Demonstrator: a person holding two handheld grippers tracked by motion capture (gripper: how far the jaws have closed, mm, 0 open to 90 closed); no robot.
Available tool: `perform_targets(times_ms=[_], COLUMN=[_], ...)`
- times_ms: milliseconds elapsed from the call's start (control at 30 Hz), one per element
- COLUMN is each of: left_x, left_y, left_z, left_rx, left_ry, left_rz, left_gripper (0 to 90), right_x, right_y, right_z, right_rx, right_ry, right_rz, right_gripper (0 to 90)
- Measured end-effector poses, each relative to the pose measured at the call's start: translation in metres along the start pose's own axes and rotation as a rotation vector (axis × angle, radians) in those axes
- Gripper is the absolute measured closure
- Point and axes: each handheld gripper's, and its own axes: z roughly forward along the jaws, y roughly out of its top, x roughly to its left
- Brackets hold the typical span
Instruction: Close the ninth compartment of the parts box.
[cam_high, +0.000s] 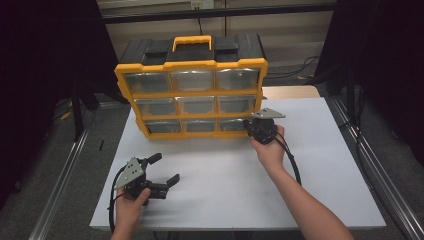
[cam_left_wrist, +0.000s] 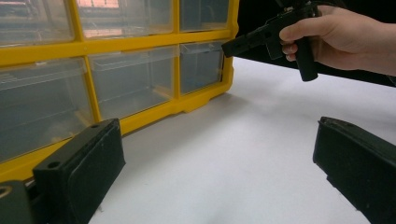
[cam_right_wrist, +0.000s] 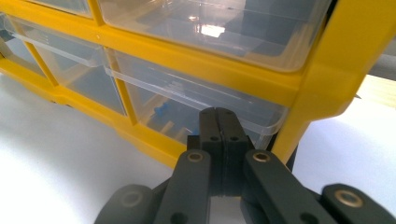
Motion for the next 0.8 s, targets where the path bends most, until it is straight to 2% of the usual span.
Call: perform_targets(times_ms=[167, 200, 233, 300, 367, 400, 433, 567, 600, 633, 667, 700, 733, 767, 800], left_x=[0.0, -0.0012, -0.0016, -0.0015, 0.0, -0.0002, -0.0016, -0.0015, -0.0023, -0.0008, 0.0007, -0.001, -0.0012, 0.0002, 0.0008], left_y=[0.0001, 0.0005, 0.0005, 0.0005, 0.0002, 0.0004, 0.0005, 0.0006, 0.0005, 0.0001, 0.0004, 0.0005, 0.0005, 0.0004, 0.0004], left_z=[-0.0001, -0.0006, -0.0006, -0.0007, -0.0002, -0.0005, -0.0007, -0.0009, 0.0, 0.0005, -0.0006, -0.0009, -0.0012, -0.0012, -0.0011], left_rx=[-0.001, 0.008, 0.006, 0.007, -0.001, 0.004, 0.007, 0.005, -0.007, -0.017, -0.002, 0.006, 0.008, 0.004, 0.001], left_ry=[-0.001, 0.033, 0.041, 0.041, 0.002, 0.012, 0.042, 0.042, 0.038, 0.004, 0.006, 0.037, 0.041, 0.01, 0.001], left_rz=[0.001, 0.004, 0.002, 0.003, 0.0, 0.002, 0.003, 0.001, -0.017, -0.021, 0.004, 0.0, 0.004, 0.002, 0.008], left_gripper=[1.9, 2.0, 1.9, 2.0, 2.0, 2.0, 2.0, 1.9, 2.0, 1.9, 1.9, 1.9, 2.0, 2.0, 1.9], right_x=[0.001, 0.0011, 0.0012, 0.0015, 0.0015, 0.0017, 0.0019, 0.0023, 0.0022, 0.0022, 0.0022, 0.0026, 0.0028, 0.0032, 0.0032], right_y=[0.0016, 0.0017, 0.0018, 0.0022, 0.0023, 0.0024, 0.0026, 0.0024, 0.002, 0.0017, 0.0012, 0.0008, 0.0002, -0.0003, -0.0006], right_z=[0.0003, 0.0004, 0.0006, 0.0008, 0.0012, 0.0011, 0.0011, 0.0011, 0.001, 0.0008, 0.0005, 0.0003, 0.0001, -0.0004, -0.0006], right_rx=[-0.004, -0.004, -0.004, -0.006, -0.007, -0.006, -0.007, -0.009, -0.01, -0.014, -0.017, -0.017, -0.017, -0.017, -0.026], right_ry=[-0.002, -0.002, -0.002, -0.001, -0.002, -0.004, -0.003, -0.002, 0.002, 0.005, 0.005, 0.013, 0.02, 0.027, 0.037], right_rz=[0.001, 0.001, 0.002, -0.001, -0.003, -0.003, -0.004, -0.01, -0.011, -0.013, -0.018, -0.017, -0.016, -0.009, -0.009], right_gripper=[90.0, 90.0, 90.0, 90.0, 90.0, 90.0, 90.0, 90.0, 89.4, 88.0, 85.8, 84.0, 82.7, 81.4, 79.5])
